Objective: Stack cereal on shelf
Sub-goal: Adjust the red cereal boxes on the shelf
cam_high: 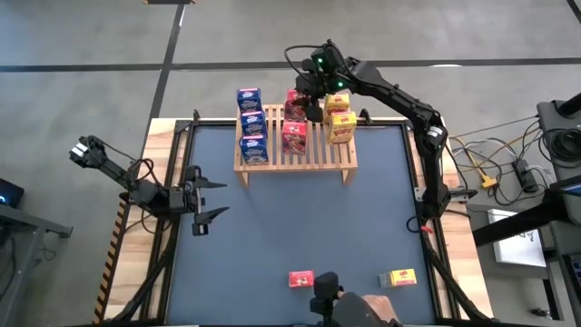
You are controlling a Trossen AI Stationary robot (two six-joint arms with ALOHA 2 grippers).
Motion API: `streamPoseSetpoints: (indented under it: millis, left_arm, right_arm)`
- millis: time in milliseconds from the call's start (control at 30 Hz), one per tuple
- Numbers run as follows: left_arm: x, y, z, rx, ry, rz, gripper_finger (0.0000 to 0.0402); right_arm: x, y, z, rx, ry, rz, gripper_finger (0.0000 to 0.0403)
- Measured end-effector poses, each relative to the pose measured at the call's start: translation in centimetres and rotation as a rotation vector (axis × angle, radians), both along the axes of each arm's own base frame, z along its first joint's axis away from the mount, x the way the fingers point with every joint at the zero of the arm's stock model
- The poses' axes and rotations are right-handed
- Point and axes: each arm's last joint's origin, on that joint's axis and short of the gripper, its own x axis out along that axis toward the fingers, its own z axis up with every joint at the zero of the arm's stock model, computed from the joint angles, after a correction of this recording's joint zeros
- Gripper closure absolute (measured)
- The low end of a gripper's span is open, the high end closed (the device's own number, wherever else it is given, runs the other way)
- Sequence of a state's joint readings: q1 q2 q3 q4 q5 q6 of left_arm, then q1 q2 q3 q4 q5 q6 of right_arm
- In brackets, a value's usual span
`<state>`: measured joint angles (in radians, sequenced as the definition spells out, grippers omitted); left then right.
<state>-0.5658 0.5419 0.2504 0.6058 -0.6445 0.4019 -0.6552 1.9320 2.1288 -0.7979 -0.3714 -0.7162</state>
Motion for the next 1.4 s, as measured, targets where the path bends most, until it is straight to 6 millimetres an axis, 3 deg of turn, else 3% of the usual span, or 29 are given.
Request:
streamPoseSetpoints:
  millis: [1400]
  left_arm:
    - [0.11,-0.07,-0.1,-0.01,0.006,-0.004,0.0141]
  right_arm:
    - [0.12,-0.07,0.19,0.021,-0.024,-0.031,0.0186]
